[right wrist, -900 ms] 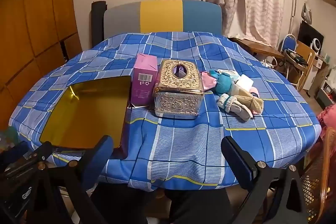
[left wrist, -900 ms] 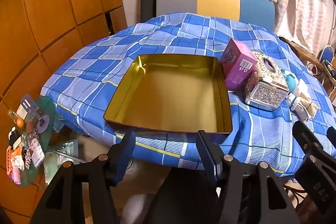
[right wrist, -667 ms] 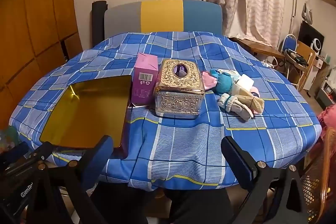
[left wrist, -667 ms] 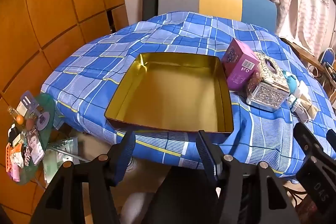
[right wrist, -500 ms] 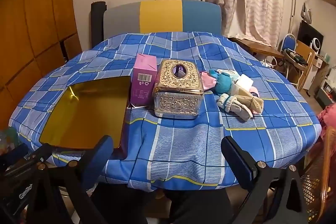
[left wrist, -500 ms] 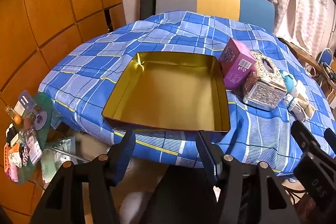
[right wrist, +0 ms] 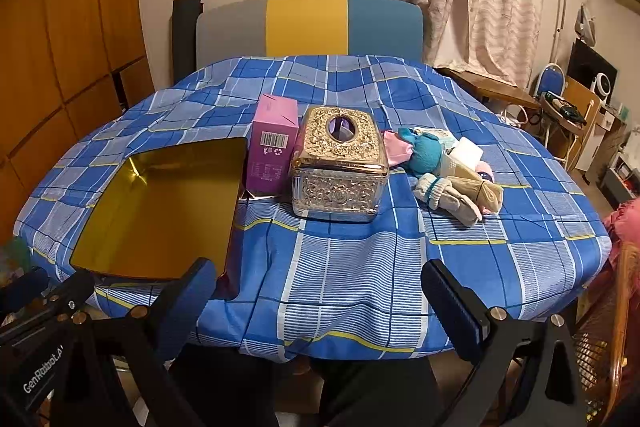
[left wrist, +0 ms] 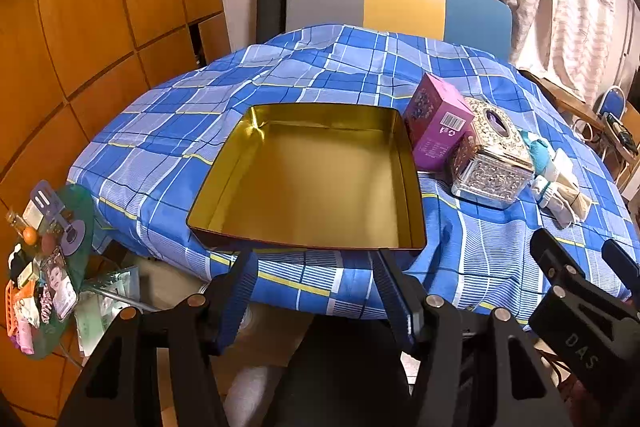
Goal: Organize soft objects
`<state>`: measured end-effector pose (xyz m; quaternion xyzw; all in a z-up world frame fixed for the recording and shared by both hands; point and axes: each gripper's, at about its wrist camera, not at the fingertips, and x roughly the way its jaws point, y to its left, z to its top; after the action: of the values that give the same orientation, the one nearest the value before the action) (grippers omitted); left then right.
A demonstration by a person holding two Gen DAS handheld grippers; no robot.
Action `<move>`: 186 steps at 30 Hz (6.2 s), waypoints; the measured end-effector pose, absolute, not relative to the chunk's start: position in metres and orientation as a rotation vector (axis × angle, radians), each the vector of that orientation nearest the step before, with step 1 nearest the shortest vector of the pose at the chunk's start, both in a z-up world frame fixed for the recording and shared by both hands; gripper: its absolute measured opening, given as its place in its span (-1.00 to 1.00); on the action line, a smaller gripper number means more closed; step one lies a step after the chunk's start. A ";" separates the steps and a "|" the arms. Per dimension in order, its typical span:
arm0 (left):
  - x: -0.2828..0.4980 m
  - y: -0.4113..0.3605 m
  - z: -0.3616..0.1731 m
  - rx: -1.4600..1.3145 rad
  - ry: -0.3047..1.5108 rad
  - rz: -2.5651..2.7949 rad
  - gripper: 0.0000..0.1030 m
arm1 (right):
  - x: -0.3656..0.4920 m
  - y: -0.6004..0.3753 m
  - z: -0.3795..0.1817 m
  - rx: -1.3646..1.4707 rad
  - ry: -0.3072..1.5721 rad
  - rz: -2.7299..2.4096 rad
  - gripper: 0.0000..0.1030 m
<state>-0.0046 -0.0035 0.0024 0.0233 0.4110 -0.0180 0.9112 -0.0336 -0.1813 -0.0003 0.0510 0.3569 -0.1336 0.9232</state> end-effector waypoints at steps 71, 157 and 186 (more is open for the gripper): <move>-0.002 -0.006 -0.008 0.078 0.882 -0.028 0.18 | -0.029 -0.183 -0.008 0.118 0.768 -0.271 1.00; 0.097 -0.317 -0.091 -0.088 1.229 -0.794 0.36 | 0.019 -0.534 -0.078 0.509 0.828 -0.138 -0.45; 0.164 -0.364 -0.138 -0.011 1.187 -0.699 -0.49 | 0.021 -0.551 -0.089 0.591 0.834 -0.190 -0.45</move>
<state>0.1639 -0.3642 -0.1382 -0.0052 0.5478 -0.3224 0.7720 0.0210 -0.5512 -0.0889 0.2824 0.3985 -0.0908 0.8679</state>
